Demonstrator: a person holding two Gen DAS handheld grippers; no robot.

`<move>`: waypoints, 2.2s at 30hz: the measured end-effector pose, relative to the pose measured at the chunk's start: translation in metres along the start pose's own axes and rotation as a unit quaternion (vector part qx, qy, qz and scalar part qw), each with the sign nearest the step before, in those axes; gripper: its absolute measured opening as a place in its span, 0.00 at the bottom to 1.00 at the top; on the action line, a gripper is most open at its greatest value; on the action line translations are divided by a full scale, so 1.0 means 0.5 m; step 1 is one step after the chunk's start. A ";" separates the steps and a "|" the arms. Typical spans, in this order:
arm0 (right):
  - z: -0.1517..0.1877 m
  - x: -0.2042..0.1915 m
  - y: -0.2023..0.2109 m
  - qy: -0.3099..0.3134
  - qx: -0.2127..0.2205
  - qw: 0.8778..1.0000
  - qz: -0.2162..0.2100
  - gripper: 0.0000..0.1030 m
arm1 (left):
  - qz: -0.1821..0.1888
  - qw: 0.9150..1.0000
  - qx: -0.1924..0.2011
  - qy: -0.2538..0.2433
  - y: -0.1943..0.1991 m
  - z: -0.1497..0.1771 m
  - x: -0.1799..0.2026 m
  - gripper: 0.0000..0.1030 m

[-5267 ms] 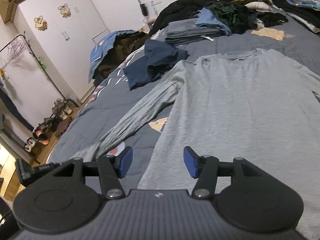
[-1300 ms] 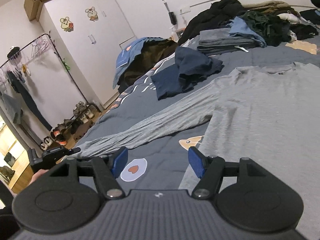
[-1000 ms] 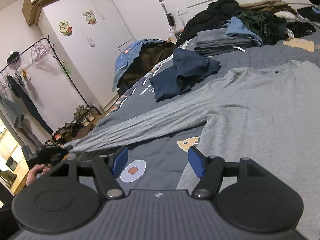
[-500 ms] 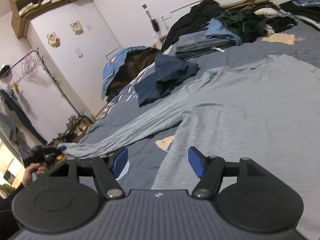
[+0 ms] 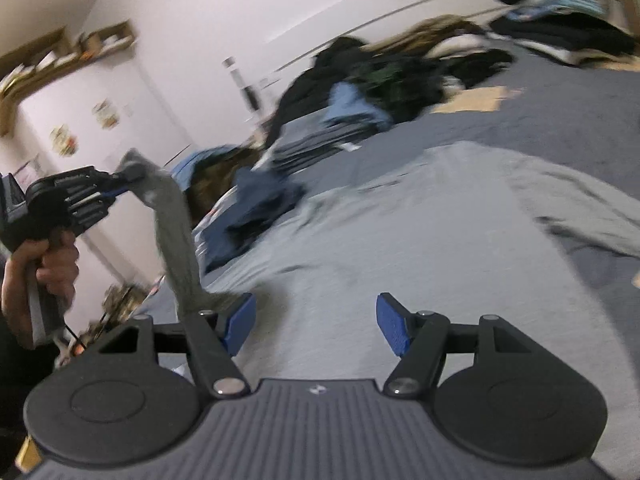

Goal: Fold clothes

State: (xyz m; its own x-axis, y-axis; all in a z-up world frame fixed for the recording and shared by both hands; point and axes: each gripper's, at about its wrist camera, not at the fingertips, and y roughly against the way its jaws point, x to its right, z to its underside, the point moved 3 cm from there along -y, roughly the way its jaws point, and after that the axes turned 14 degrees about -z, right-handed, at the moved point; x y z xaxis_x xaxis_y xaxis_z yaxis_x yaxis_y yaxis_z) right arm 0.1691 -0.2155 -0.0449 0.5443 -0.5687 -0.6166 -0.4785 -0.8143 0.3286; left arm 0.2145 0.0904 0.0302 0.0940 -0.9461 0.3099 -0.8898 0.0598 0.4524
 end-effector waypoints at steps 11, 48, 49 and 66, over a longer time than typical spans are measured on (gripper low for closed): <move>-0.014 0.188 0.075 -0.063 0.053 0.993 0.081 0.64 | 0.068 0.972 -0.182 -0.131 -0.231 0.352 0.259 0.24; 0.038 0.190 -0.124 -0.013 -0.135 0.989 0.063 0.00 | 0.044 0.989 -0.124 -0.065 -0.131 0.324 0.031 0.54; 0.038 0.183 -0.117 -0.007 -0.140 0.989 0.055 0.00 | 0.043 0.989 -0.123 -0.066 -0.130 0.323 0.030 0.54; 0.025 0.215 -0.138 0.037 -0.142 0.986 0.075 0.35 | 0.037 0.987 -0.134 -0.080 -0.140 0.336 0.033 0.54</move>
State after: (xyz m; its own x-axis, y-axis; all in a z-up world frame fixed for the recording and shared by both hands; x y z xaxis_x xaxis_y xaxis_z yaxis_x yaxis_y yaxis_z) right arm 0.2521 -0.2189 -0.1430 0.5360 -0.6840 -0.4949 -0.3518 -0.7138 0.6056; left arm 0.2031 0.0173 -0.1369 -0.0564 -0.9729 0.2242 -0.7399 0.1915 0.6449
